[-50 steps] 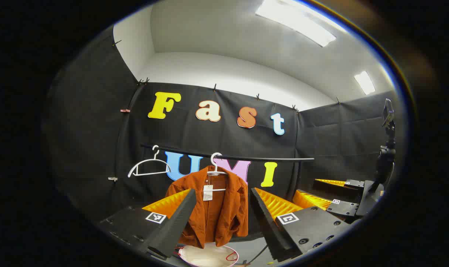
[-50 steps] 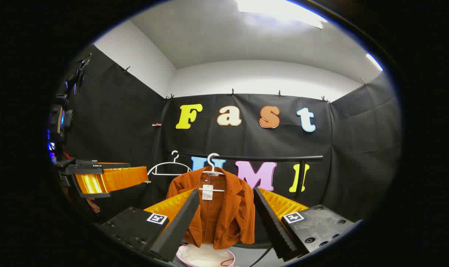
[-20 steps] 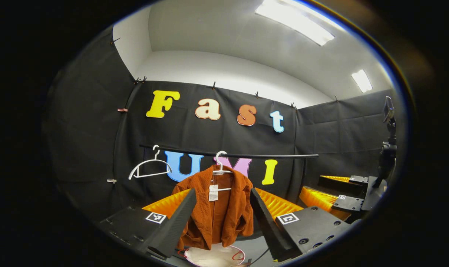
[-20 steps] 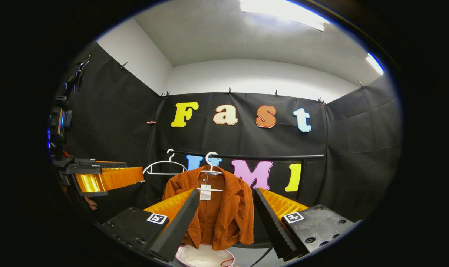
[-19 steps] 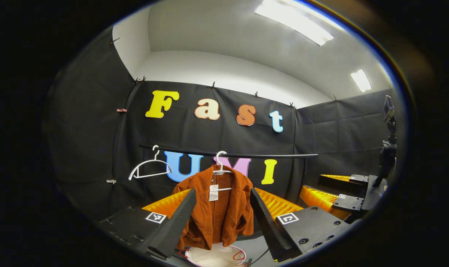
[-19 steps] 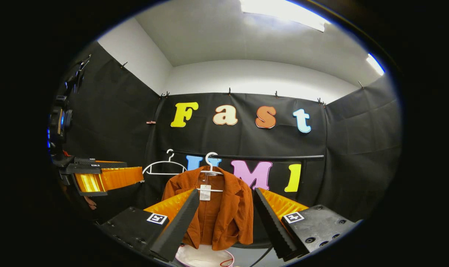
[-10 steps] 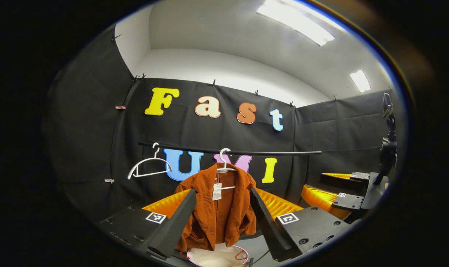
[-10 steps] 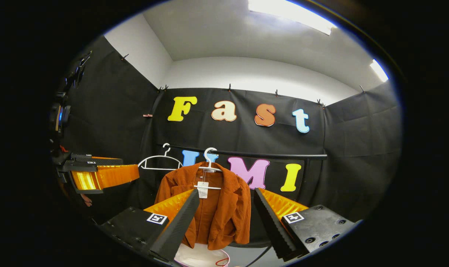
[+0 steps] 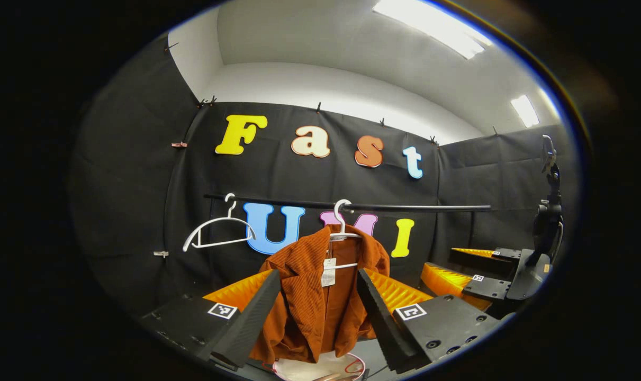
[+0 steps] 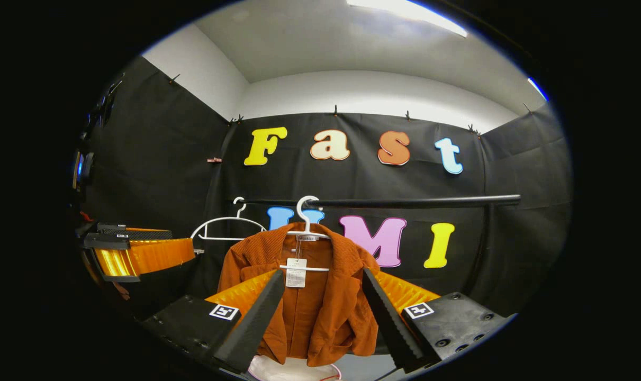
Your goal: Grasp the clothes on the hanger with both hands and then place them into the laundry hamper below.
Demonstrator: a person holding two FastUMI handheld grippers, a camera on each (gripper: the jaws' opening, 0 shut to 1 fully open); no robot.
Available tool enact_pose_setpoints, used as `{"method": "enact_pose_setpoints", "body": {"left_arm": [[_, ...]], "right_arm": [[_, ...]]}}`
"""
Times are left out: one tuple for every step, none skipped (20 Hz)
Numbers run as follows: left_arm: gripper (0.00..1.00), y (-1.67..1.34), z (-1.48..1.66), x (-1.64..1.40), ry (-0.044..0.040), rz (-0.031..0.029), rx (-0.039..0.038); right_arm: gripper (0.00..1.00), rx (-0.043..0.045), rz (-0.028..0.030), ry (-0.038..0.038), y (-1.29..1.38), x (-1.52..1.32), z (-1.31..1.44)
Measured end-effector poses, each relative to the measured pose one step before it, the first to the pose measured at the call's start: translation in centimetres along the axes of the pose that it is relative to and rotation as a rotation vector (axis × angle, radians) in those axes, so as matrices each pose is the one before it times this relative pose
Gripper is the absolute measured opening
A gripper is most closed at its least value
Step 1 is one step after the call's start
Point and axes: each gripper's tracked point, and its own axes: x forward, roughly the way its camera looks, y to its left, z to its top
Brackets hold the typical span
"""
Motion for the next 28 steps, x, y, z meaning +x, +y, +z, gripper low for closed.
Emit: {"method": "enact_pose_setpoints", "body": {"left_arm": [[0.93,0.085,-0.69,1.384,-0.00467,0.01481,0.00166],[0.93,-0.123,-1.076,1.246,0.00577,0.01445,-0.00147],[0.93,-0.072,-1.1,1.362,0.00515,0.00971,-0.00524],[0.93,-0.195,-1.061,1.534,0.00134,0.00773,-0.00944],[0.93,0.014,-1.025,1.246,0.00852,0.00974,-0.01695],[0.93,0.179,-1.248,1.072,0.01742,0.01513,-0.0182],[0.93,0.31,-1.093,0.893,0.02091,0.02466,-0.00981],[0.93,0.387,-0.867,0.927,0.01582,0.02066,-0.00058],[0.93,0.25,-0.715,0.943,0.01697,0.01361,0.005],[0.93,0.234,-0.658,0.871,0.01073,0.01358,0.00265],[0.93,0.223,-0.525,0.858,0.00969,0.00851,-0.00254],[0.93,0.173,-0.601,0.828,0.01182,0.0067,-0.00742],[0.93,0.2,-0.468,0.655,0.01439,0.00723,-0.00594],[0.93,0.031,-0.552,0.579,0.01478,0.00163,-0.00166],[0.93,0.039,-0.411,0.462,0.01295,0.00127,0.00314],[0.93,0.057,-0.349,0.403,0.01061,-0.00261,0.00519],[0.93,-0.112,-0.334,0.449,0.01001,-0.00635,0.00566],[0.93,0.014,-0.34,0.404,0.00828,-0.00171,0.00232],[0.93,0.185,-0.254,0.425,0.00862,0.00484,-0.00188],[0.93,0.504,-0.375,0.332,0.01172,0.02363,-0.00376],[0.93,0.455,-0.085,0.217,0.00422,0.01719,-0.00859],[0.93,-0.051,0.087,0.338,0.00179,0.00387,-0.01542],[0.93,-0.11,0.121,0.227,0.00176,-0.00075,-0.02262],[0.93,-0.227,-0.051,0.072,0.00136,-0.01009,-0.02559],[0.93,-0.357,-0.098,0.129,0.00264,-0.0135,-0.02316],[0.93,-0.346,-0.309,0.203,0.00987,-0.0091,-0.0193],[0.93,-0.631,-0.212,0.152,0.01117,-0.01414,-0.01227],[0.93,-0.852,-0.012,0.197,0.00323,-0.01678,-0.00407]], "right_arm": [[0.98,-0.01083,0.00987,0.00228,-0.383,1.46,-0.919],[0.98,-0.00981,0.01063,0.01048,-0.471,1.47,-1.125],[0.98,-0.00149,0.02206,0.01277,-0.079,1.291,-1.189],[0.98,0.01328,0.03694,0.01127,0.069,1.281,-1.209],[0.97,0.01979,0.03785,0.01749,0.033,1.296,-1.325],[0.97,0.01668,0.02343,0.02216,-0.457,1.114,-1.4],[0.98,0.00623,0.00857,0.02329,-0.901,1.135,-1.452],[0.98,-0.002,-0.00161,0.02137,-1.001,1.097,-1.302],[0.98,-0.00229,-0.0031,0.0121,-0.835,0.915,-1.004],[0.98,0.00133,0.00558,0.00935,-0.62,0.894,-0.794],[0.98,0.00553,0.01818,0.008,-0.163,0.843,-0.692],[0.98,0.00694,0.01992,0.01047,-0.219,0.775,-0.684],[0.98,0.00653,0.02454,0.01456,-0.164,0.722,-0.764],[0.98,0.00113,0.03047,0.01715,-0.056,0.642,-0.753],[0.98,-0.0027,0.01924,0.01362,-0.339,0.524,-0.627],[0.98,-0.00045,0.01341,0.00837,-0.414,0.393,-0.458],[0.98,0.00709,0.0104,0.00718,-0.442,0.304,-0.248],[0.98,0.01503,0.01142,0.00516,-0.343,0.28,-0.177],[0.98,0.02084,0.01293,0.00481,-0.136,0.309,-0.283],[0.99,0.02445,0.01036,0.00585,-0.199,0.241,-0.225],[0.98,0.0229,0.01409,0.00814,-0.065,0.192,-0.237],[0.98,0.01625,0.01274,0.00426,-0.067,0.221,-0.127],[0.98,0.00872,0.01185,0.00085,-0.017,0.196,-0.148],[0.98,0.00285,0.01185,0.00116,-0.111,0.255,-0.133],[0.98,0.00346,0.01465,0.00096,0.052,0.286,-0.111],[0.98,0.0088,0.02296,0.00125,0.425,0.428,0.042],[0.98,0.00795,0.01875,0.00148,0.501,0.51,0.018],[0.98,0.00704,0.02173,-0.00385,0.647,0.416,0.212]]}}
